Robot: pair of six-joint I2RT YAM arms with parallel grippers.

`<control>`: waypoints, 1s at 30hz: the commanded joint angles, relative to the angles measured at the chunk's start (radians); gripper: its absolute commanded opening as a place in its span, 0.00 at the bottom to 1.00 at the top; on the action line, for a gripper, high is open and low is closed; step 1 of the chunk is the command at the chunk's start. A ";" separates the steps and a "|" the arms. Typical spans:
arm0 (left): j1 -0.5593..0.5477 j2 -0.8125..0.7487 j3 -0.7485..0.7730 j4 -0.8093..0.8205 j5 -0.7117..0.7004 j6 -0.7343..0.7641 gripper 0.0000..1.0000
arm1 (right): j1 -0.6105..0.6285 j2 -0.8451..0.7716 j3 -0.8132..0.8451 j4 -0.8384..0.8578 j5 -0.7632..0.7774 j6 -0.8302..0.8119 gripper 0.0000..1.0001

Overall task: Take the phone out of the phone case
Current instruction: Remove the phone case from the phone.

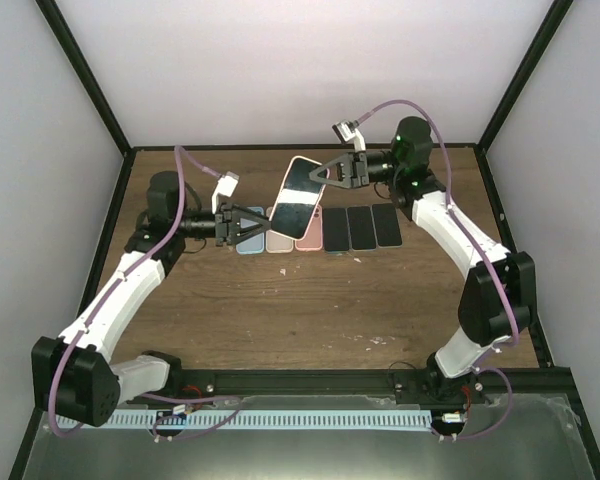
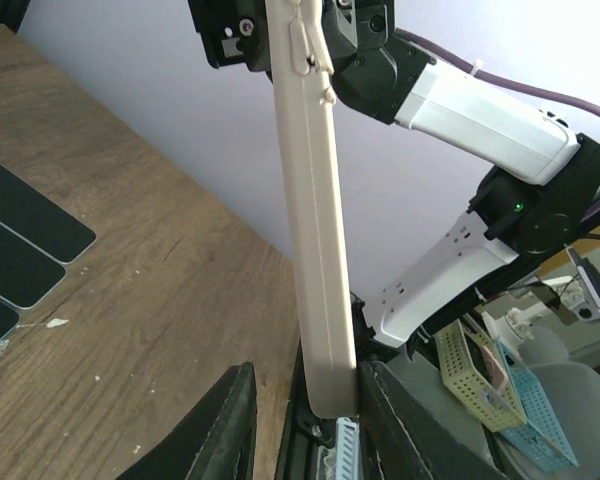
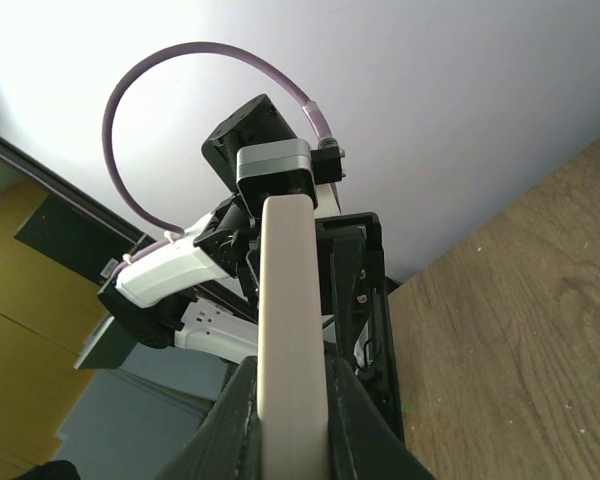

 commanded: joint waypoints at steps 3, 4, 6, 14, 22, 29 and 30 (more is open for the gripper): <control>0.023 0.020 -0.014 -0.005 -0.049 0.027 0.29 | -0.006 -0.027 -0.062 0.463 -0.078 0.370 0.01; 0.029 0.023 -0.019 -0.003 -0.051 0.027 0.29 | -0.005 -0.024 -0.067 0.509 -0.079 0.409 0.01; 0.042 0.031 -0.034 0.004 -0.056 0.028 0.28 | -0.005 -0.019 -0.070 0.564 -0.076 0.466 0.01; 0.080 0.067 -0.067 0.019 -0.080 0.047 0.28 | -0.006 -0.023 -0.066 0.678 -0.055 0.594 0.01; 0.079 0.027 -0.069 0.146 0.081 -0.079 0.46 | -0.029 -0.017 -0.004 0.347 -0.034 0.335 0.01; 0.047 -0.035 -0.073 0.219 0.109 -0.169 0.52 | -0.045 0.011 0.002 0.330 -0.005 0.317 0.01; 0.040 -0.036 -0.064 0.191 0.104 -0.151 0.52 | -0.045 0.011 0.000 0.330 -0.003 0.317 0.01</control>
